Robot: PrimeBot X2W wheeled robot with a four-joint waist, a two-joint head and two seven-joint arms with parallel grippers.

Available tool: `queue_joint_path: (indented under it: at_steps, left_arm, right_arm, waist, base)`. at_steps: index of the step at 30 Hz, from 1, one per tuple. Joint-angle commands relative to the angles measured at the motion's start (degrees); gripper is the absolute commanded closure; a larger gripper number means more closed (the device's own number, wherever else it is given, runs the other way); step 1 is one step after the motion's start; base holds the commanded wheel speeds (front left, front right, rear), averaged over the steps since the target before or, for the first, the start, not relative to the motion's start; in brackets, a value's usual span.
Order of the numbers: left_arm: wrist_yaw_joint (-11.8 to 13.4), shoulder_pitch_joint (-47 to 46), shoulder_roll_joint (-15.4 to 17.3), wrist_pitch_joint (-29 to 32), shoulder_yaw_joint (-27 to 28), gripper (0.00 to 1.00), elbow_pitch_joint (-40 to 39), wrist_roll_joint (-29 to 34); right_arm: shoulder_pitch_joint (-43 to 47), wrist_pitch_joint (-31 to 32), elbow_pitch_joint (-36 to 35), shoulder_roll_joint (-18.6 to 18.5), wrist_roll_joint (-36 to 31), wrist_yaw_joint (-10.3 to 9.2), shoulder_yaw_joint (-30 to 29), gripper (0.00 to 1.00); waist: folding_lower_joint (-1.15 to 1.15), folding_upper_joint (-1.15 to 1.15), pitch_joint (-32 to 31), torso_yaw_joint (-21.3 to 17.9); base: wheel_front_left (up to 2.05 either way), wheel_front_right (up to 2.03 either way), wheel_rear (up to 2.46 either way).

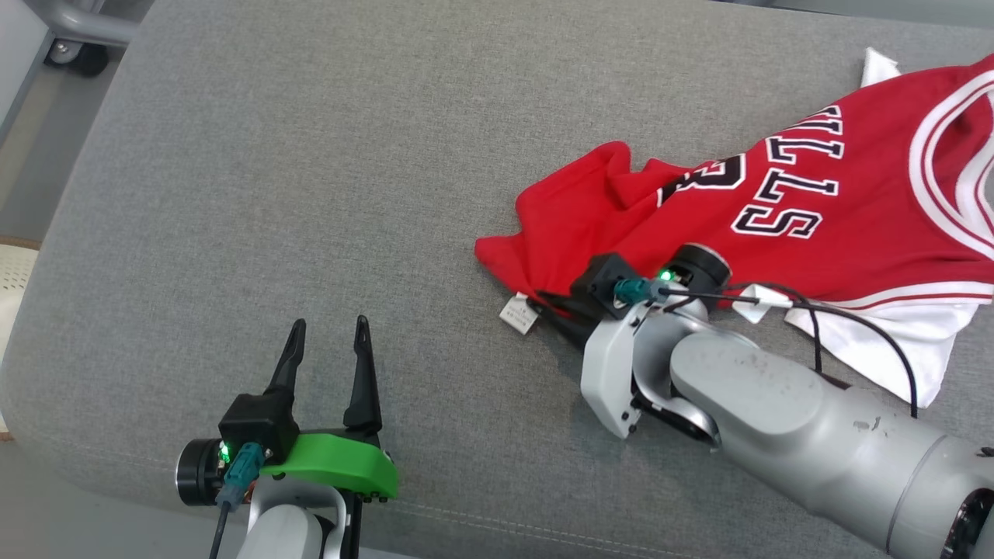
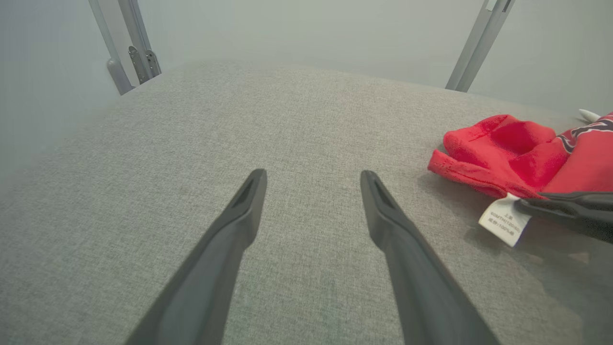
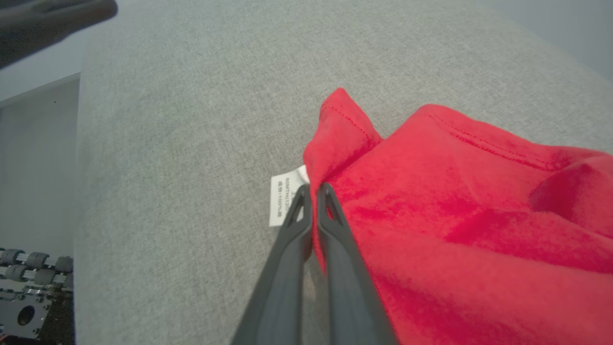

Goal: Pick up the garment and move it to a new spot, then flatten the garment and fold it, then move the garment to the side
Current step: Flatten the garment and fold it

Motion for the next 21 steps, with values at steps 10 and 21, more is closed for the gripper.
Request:
queue_joint_path:
  at_steps: [10,21]
  left_arm:
    - [-0.3,-0.6,0.2,0.0,0.7,0.0,0.2,0.9]
    - [-0.8,0.3,0.2,0.0,1.8,0.0,0.1,2.3]
  right_arm:
    - [5.2,-1.2,-4.8,-0.4,-1.2,-0.07,0.0,0.0]
    - [7.2,-9.4,-3.1,-0.4,0.7,-0.07,-7.2,0.0]
  waist:
    - [0.0,0.0,-0.3,-1.3]
    - [0.0,0.0,-2.2,-5.8]
  base:
    - [0.0,0.0,0.0]
    - [0.0,0.0,0.0]
